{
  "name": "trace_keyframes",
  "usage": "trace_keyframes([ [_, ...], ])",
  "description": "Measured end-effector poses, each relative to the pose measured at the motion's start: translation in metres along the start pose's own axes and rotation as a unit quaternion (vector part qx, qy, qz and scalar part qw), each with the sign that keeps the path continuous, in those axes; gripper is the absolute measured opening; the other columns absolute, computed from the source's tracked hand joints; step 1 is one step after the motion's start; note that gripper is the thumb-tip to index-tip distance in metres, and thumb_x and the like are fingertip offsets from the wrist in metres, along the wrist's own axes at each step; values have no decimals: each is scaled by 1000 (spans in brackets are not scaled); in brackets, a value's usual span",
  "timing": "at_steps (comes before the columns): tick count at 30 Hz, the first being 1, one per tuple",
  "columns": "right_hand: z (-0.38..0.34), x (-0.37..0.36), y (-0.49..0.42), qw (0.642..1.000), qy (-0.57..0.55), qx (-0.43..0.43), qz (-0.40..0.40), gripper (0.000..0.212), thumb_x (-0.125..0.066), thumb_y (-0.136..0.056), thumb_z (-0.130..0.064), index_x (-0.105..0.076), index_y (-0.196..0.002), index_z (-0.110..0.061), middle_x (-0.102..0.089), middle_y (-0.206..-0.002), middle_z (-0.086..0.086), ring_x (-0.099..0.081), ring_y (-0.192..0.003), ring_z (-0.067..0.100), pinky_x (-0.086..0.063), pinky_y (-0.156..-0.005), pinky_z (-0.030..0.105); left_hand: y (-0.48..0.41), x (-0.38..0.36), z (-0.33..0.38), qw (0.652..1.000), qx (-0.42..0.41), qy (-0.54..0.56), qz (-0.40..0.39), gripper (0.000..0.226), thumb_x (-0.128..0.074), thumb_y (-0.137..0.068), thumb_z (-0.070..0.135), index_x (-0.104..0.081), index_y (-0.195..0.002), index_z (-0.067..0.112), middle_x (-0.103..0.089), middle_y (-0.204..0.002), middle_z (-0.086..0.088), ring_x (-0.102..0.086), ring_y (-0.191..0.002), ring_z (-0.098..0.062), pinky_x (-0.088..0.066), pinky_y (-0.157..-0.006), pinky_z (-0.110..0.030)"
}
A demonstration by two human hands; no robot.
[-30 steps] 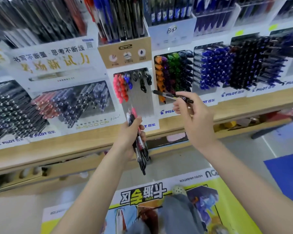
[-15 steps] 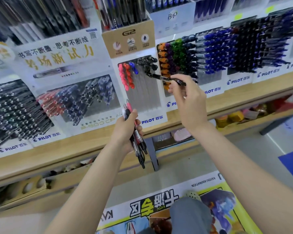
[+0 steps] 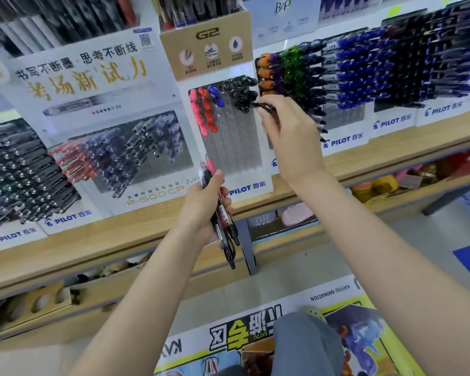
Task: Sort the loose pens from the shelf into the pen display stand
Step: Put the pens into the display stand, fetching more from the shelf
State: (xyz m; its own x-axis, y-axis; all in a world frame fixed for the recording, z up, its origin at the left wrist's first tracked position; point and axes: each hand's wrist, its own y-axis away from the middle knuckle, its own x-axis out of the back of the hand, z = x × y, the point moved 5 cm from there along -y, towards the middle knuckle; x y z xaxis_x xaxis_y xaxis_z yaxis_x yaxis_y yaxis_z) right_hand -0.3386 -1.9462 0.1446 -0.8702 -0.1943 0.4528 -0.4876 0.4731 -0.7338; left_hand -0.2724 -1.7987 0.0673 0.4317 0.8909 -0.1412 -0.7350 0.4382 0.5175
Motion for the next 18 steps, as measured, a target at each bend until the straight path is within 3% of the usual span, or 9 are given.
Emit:
trace_keyframes([
  [3, -1, -9, -6, 1000, 23, 11, 13, 22, -50, -93, -18, -63, -102, -2, -60, -92, 14, -59, -72, 24, -52, -58, 34, -1, 0, 0, 1000, -1, -1, 0, 18, -54, -95, 27, -53, -89, 10, -47, -64, -1, -44, -47, -11, -40, -40, -21],
  [8, -2, -11, -3, 999, 27, 24, 14, 20, -52, -92, -16, -63, -101, -2, -60, -92, 14, -60, -73, 22, -51, -57, 29, 0, -2, 0, 1000, 0, 4, 5, 19, -54, -95, 27, -53, -91, 9, -47, -65, -1, -44, -47, -10, -40, -40, -21],
  [13, -9, -7, -4, 999, 30, 28, 0, 33, -40, -96, -25, -62, -101, -1, -61, -91, 11, -57, -67, 18, -47, -51, 26, 3, -4, -4, 1000, 6, -2, 6, 19, -53, -96, 27, -51, -88, 10, -45, -63, -1, -43, -46, -11, -39, -40, -22],
  [18, -12, 1, -5, 999, 25, 45, -1, 23, -47, -95, -20, -56, -91, 1, -57, -75, 9, -51, -61, 17, -45, -48, 28, 6, -6, -5, 1000, 15, -3, 11, 19, -53, -96, 27, -50, -87, 10, -46, -62, 0, -43, -46, -11, -38, -39, -21],
])
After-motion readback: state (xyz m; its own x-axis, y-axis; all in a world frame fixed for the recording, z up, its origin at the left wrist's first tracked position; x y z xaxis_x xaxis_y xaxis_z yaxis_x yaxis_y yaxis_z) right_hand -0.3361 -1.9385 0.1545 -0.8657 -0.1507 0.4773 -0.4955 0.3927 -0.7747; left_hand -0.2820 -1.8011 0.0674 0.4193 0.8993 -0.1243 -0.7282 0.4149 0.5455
